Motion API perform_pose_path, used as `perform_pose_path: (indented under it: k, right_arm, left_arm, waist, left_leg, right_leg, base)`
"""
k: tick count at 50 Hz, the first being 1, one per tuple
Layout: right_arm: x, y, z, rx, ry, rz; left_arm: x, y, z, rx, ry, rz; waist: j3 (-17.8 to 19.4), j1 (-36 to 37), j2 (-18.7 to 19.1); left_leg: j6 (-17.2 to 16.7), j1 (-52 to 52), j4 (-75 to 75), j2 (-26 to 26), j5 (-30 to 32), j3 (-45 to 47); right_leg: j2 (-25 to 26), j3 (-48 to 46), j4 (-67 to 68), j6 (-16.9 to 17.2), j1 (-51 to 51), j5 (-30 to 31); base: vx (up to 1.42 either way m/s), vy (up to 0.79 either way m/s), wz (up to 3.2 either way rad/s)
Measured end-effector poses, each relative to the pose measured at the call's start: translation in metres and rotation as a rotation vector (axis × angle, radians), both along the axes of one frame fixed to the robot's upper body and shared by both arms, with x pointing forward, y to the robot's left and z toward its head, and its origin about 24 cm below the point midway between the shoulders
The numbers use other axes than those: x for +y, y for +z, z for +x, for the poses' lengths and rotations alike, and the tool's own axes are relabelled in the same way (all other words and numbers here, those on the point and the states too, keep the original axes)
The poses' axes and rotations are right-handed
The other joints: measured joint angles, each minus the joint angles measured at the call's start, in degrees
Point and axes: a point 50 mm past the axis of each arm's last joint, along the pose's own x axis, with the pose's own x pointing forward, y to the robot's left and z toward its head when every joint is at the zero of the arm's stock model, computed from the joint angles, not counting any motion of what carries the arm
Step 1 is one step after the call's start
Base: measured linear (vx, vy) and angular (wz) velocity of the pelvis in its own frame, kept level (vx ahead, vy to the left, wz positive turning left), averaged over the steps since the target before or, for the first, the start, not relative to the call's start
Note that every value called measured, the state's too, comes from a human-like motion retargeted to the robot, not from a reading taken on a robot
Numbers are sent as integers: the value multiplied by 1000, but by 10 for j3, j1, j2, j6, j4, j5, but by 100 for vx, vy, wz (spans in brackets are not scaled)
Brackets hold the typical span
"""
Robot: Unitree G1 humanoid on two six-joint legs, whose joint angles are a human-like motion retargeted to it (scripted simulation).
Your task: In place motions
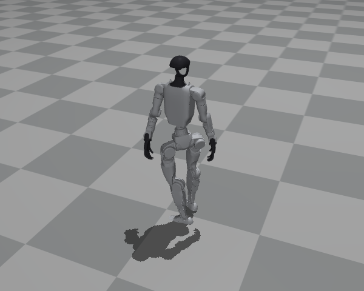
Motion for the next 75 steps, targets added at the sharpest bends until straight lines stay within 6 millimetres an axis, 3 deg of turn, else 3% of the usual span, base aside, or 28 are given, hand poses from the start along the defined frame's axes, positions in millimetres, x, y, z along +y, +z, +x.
perform_pose_path:
  k: [3, 6, 9, 13, 17, 20, 28, 33, 37, 43, 50, 53, 58, 62, 67, 71, 75]
  right_arm:
    - [-3, 0, 0, -19, -85, -17]
    - [-5, -2, -11, -15, -242, -21]
    - [-9, -4, -36, 32, -442, -32]
    - [-6, -7, -83, 151, -688, -48]
    - [5, -5, -123, 274, -829, -44]
    - [12, -3, -139, 345, -848, -34]
    - [12, -5, -128, 344, -652, 12]
    - [5, -7, -111, 295, -502, 11]
    - [-2, -7, -93, 249, -394, 11]
    - [-22, -4, -68, 133, -335, -36]
    - [-42, 0, -78, 96, -437, -87]
    - [-43, 1, -87, 113, -483, -79]
    - [-40, 0, -80, 69, -479, -63]
    - [-33, -1, -49, -19, -380, -44]
    - [-9, -1, -16, -97, -235, 48]
    - [11, -3, -9, -108, -156, 115]
    - [28, -7, -18, -62, -80, 152]
  left_arm:
    - [8, -1, 7, -16, -24, 12]
    - [23, -2, 27, -62, -95, 44]
    - [43, -3, 59, -133, -192, 84]
    - [61, -1, 113, -266, -327, 132]
    - [59, 1, 153, -377, -425, 136]
    - [45, -3, 161, -405, -442, 92]
    - [-13, -17, 133, -344, -280, -81]
    - [-27, -18, 116, -290, -232, -110]
    - [-17, -17, 112, -273, -260, -89]
    - [13, -13, 123, -304, -281, -4]
    - [38, -6, 144, -374, -247, 92]
    - [36, -7, 140, -372, -189, 102]
    - [28, -10, 112, -310, -71, 90]
    - [16, -12, 80, -246, -5, 88]
    - [-7, -14, 50, -227, 64, 93]
    - [-31, -16, 41, -217, 143, 123]
    - [-44, -17, 42, -203, 189, 161]
  waist:
    - [19, -51, 19]
    - [37, -96, 37]
    - [48, -125, 48]
    - [52, -133, 48]
    - [51, -122, 44]
    - [50, -116, 46]
    - [46, -73, 62]
    - [28, -10, 66]
    - [12, 46, 59]
    - [-7, 144, 26]
    - [-27, 292, -38]
    - [-27, 349, -68]
    - [-29, 406, -99]
    - [-28, 414, -102]
    - [-32, 402, -102]
    - [-45, 366, -98]
    - [-49, 376, -89]
  left_leg:
    - [-8, -8, 6, 17, -6, 34]
    - [-15, -17, 10, 30, -10, 58]
    - [-18, -26, 11, 35, -12, 69]
    - [-18, -31, 11, 33, -14, 68]
    - [-18, -33, 11, 33, -15, 62]
    - [-17, -33, 11, 34, -14, 61]
    - [-11, -39, 8, 38, -5, 36]
    - [5, -49, 14, 36, 1, -13]
    - [23, -55, 18, 25, 10, -67]
    - [52, -54, 8, -11, 36, -157]
    - [68, -47, -18, -73, 79, -233]
    - [72, -46, -20, -100, 94, -284]
    - [77, -51, -17, -124, 110, -342]
    - [77, -50, -15, -125, 113, -355]
    - [76, -43, -12, -120, 108, -356]
    - [73, -32, -15, -120, 99, -379]
    - [85, -24, -19, -120, 92, -346]
  right_leg:
    - [26, 21, -1, 6, -19, 3]
    - [42, 29, -2, 11, -36, 6]
    - [51, 31, -2, 11, -49, 10]
    - [50, 28, 1, 10, -57, 10]
    - [48, 22, 2, 8, -58, 8]
    - [50, 23, 3, 0, -58, 9]
    - [54, 26, -1, -50, -46, 20]
    - [45, 15, 2, -84, -27, 3]
    - [19, -36, 4, -101, -3, -20]
    - [-39, -154, -2, -108, 54, -54]
    - [-112, -278, -8, -102, 110, -83]
    - [-137, -327, -12, -101, 134, -93]
    - [-153, -369, -16, -102, 154, -106]
    - [-151, -382, -18, -104, 163, -108]
    - [-145, -389, -24, -106, 174, -108]
    - [-144, -413, -24, -105, 176, -113]
    - [-128, -386, -24, -109, 176, -111]
  base:
    - [-30, 15, -180]
    - [-19, 15, -113]
    - [-10, 10, -55]
    - [-3, 2, -8]
    - [0, -1, 4]
    - [4, -1, 10]
    - [13, -2, 50]
    - [23, -7, 137]
    - [32, -5, 194]
    - [31, 5, 204]
    - [16, 12, 184]
    - [7, 5, 168]
    - [7, -4, 112]
    - [3, -1, 29]
    - [0, 0, 0]
    - [4, -2, 42]
    - [4, -3, -75]
